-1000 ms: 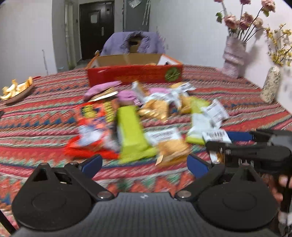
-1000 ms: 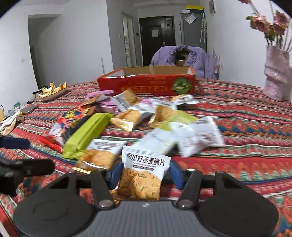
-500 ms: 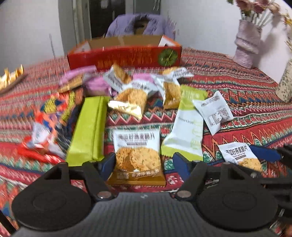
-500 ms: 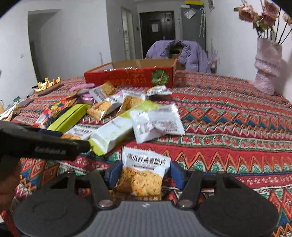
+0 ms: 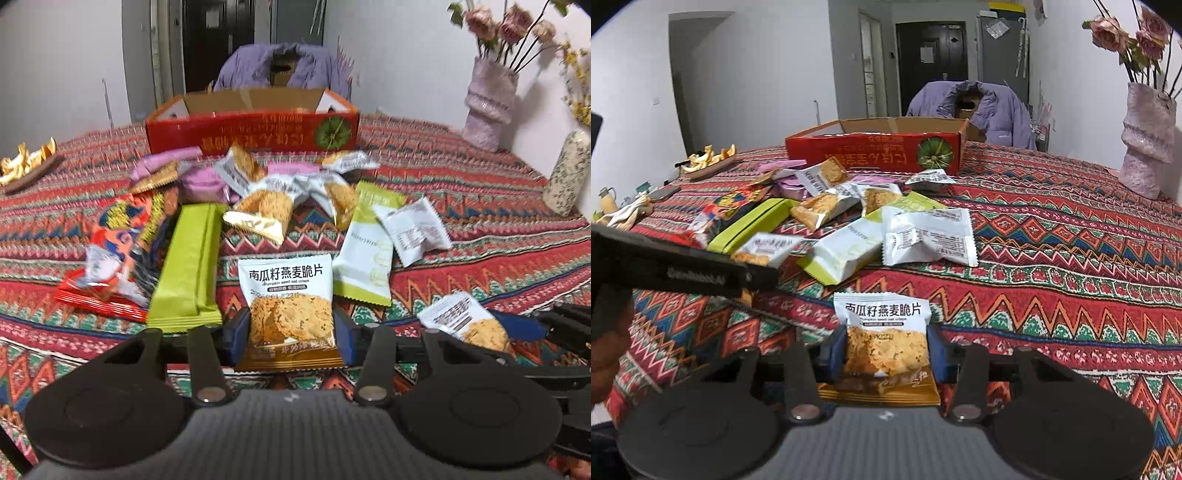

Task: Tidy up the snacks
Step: 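Carry both crisp packets into the red box and open both tools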

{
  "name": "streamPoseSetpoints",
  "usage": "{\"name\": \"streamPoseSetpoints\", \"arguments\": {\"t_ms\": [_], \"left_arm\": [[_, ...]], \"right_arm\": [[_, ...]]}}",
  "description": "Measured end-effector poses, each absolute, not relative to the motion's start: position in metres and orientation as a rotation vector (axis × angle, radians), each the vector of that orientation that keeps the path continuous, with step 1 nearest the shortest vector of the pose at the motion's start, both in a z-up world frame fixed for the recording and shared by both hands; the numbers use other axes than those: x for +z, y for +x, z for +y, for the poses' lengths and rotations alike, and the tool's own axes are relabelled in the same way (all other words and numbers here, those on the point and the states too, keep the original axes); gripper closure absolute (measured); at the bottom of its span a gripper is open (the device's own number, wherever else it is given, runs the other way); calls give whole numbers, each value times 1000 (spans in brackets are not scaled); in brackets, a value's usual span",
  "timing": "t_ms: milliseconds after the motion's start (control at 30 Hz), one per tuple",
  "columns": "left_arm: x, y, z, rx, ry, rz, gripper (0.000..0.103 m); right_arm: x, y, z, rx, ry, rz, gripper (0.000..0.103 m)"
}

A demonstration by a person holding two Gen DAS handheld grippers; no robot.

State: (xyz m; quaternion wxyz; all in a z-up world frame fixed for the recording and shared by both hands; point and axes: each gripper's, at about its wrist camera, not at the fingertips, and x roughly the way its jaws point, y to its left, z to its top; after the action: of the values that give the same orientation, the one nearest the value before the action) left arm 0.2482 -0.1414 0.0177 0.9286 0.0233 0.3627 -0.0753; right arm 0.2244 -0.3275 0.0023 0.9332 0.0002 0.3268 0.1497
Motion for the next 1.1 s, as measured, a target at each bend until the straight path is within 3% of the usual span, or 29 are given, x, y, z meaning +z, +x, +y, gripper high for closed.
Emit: {"name": "streamPoseSetpoints", "arguments": {"t_ms": [300,500,800,1100], "left_arm": [[52,226,-105,-143,-6,640,55],[109,261,-74,-215,-15,558,55],[168,413,-69,-257,-39,590,55],[151,610,-85,-270,-58,756,55]], "right_arm": [[34,213,-314,348,21,588,59],[98,242,-303,371,-32,436,59],[174,415,-308,422,163,472,59],[159,635,-286,333,169,694,59]]}}
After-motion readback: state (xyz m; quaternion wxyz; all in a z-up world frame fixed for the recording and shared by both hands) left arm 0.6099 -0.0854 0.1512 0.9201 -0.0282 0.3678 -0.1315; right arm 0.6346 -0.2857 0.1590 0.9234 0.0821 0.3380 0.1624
